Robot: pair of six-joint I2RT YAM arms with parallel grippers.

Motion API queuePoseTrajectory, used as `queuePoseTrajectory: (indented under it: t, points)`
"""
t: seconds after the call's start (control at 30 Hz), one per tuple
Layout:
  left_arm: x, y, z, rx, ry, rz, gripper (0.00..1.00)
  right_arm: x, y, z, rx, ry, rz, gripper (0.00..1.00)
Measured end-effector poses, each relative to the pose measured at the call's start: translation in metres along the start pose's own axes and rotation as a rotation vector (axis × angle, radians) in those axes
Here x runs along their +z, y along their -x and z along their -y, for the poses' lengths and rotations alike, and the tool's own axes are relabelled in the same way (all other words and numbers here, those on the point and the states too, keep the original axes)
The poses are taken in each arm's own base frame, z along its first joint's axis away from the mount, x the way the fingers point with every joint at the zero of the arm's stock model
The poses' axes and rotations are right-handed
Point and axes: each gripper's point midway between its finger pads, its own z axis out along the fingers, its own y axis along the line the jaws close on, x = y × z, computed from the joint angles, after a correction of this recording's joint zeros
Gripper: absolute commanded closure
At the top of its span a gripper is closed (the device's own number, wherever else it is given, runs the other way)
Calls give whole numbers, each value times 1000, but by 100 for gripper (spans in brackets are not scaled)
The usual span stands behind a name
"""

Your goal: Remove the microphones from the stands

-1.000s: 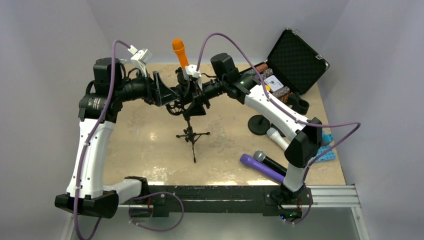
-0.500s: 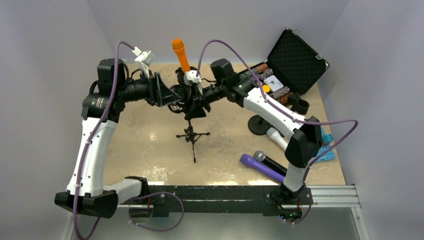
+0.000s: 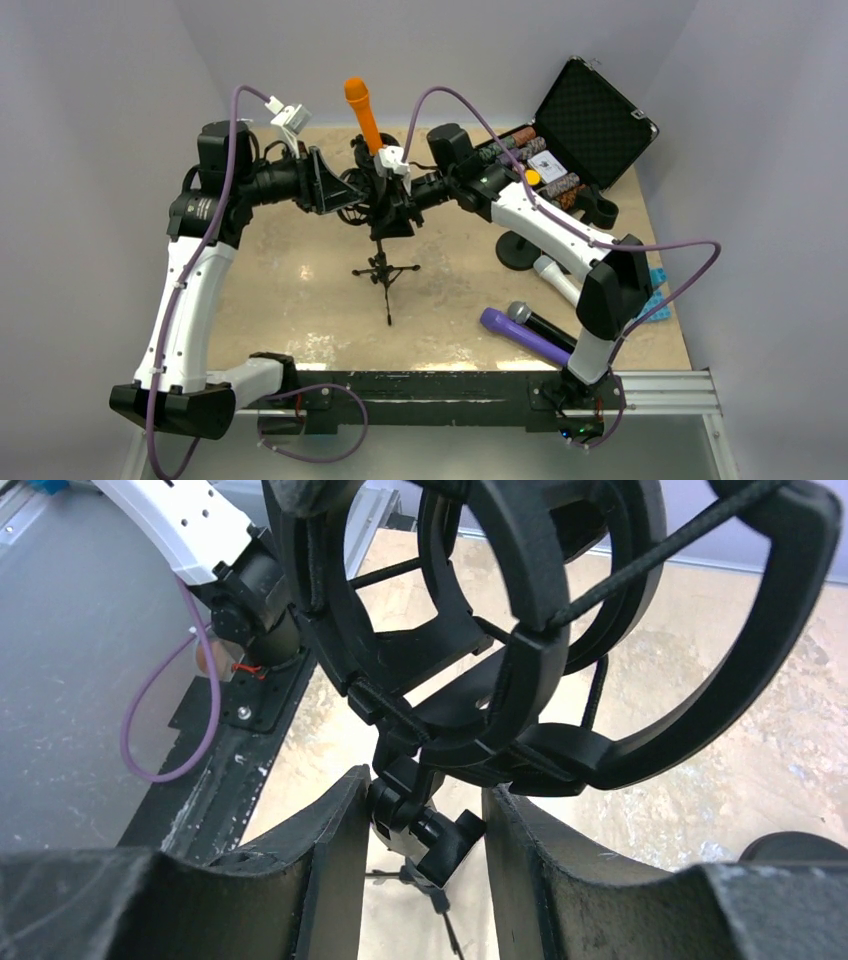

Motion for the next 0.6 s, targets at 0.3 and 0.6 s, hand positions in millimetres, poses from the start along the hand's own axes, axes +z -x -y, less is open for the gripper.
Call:
queuePoseTrajectory:
  t: [0.3, 0.6]
  points:
    - [4, -8, -5, 18, -13, 3, 100, 4, -9, 0, -24, 13, 11, 100]
    - [13, -25, -19, 15, -15, -31, 97, 13, -41, -4, 51, 39, -37, 100]
